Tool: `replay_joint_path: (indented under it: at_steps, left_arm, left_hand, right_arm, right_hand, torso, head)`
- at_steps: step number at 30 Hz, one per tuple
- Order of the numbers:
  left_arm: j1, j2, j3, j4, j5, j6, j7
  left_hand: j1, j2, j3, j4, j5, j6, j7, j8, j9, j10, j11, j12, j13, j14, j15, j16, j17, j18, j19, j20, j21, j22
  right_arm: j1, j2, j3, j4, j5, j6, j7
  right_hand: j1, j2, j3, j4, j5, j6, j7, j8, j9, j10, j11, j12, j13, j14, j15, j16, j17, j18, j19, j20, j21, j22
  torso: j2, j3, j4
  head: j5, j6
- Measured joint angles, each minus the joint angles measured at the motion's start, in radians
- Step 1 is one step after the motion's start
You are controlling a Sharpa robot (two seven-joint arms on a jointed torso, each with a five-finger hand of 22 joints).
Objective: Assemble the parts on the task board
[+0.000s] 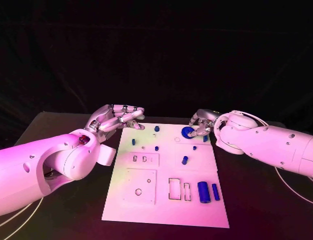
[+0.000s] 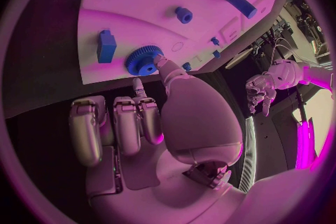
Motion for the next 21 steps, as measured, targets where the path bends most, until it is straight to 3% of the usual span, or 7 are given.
replay_joint_path:
  at_steps: [2,5,21]
  left_arm:
    - [0.0,0.0,0.0,0.0,0.0,0.0,-0.001]
    - [0.0,0.0,0.0,0.0,0.0,0.0,-0.002]
    - [0.0,-0.001,0.0,-0.001,0.0,0.0,-0.006]
  left_hand:
    - [0.0,0.0,0.0,0.0,0.0,0.0,0.0,0.0,0.0,0.0,0.0,0.0,0.0,0.0,0.0,0.0,0.0,0.0,0.0,0.0,0.0,0.0]
    - [0.0,0.0,0.0,0.0,0.0,0.0,0.0,0.0,0.0,0.0,0.0,0.0,0.0,0.0,0.0,0.0,0.0,0.0,0.0,0.0,0.0,0.0]
    - [0.0,0.0,0.0,0.0,0.0,0.0,0.0,0.0,0.0,0.0,0.0,0.0,0.0,0.0,0.0,0.0,0.0,0.0,0.0,0.0,0.0,0.0]
  right_arm:
    - [0.0,0.003,0.0,-0.001,0.005,0.0,0.0]
    - [0.0,0.008,0.0,-0.005,0.01,0.001,0.0]
    - [-0.002,0.015,0.002,-0.017,0.02,0.014,-0.001]
  right_hand:
    - [0.0,0.0,0.0,0.0,0.005,0.008,-0.007,0.004,0.001,0.0,0.0,0.0,0.0,0.0,0.0,0.0,0.0,0.0,0.0,0.0,0.0,0.0]
    - [0.004,0.004,0.0,0.0,0.005,0.018,-0.007,0.005,0.002,0.001,-0.007,0.005,0.0,0.0,0.0,0.0,0.0,0.0,0.0,0.0,0.0,0.0]
    - [0.003,0.013,0.003,-0.003,0.015,0.055,-0.008,0.009,0.005,0.001,-0.007,0.009,0.0,0.0,-0.008,0.0,0.0,0.0,0.0,0.0,0.0,0.0]
  torso:
    - [0.0,0.0002,0.0007]
    - [0.0,0.0004,0.0012]
    - [0.001,0.0004,0.0002]
  head:
    - [0.0,0.0]
    - [0.0,0.001]
    - [0.005,-0.003]
